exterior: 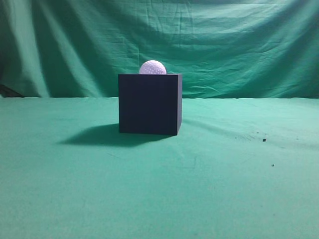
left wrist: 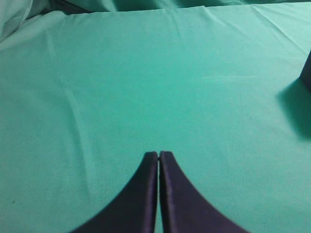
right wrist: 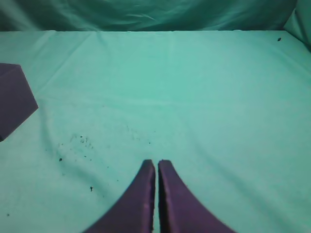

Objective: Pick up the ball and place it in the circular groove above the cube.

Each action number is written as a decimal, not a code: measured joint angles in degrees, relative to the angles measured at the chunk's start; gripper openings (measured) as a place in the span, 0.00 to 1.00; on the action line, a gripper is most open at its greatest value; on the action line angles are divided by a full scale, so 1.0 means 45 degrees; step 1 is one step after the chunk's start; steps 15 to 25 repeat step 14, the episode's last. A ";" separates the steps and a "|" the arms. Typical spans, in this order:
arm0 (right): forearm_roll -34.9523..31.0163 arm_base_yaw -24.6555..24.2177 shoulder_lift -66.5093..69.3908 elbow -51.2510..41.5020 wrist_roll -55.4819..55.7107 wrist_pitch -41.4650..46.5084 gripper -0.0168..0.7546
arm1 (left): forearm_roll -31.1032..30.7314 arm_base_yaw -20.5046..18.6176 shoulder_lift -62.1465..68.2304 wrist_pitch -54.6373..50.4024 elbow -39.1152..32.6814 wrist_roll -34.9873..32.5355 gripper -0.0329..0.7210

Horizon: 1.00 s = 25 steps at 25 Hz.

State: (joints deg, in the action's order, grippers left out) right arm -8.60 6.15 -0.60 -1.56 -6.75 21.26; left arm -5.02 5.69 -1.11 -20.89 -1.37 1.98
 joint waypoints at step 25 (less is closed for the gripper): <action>-0.0050 0.0000 0.0000 0.0000 0.0000 0.0102 0.02 | 0.0000 0.0000 0.0000 0.0000 0.0000 0.0000 0.04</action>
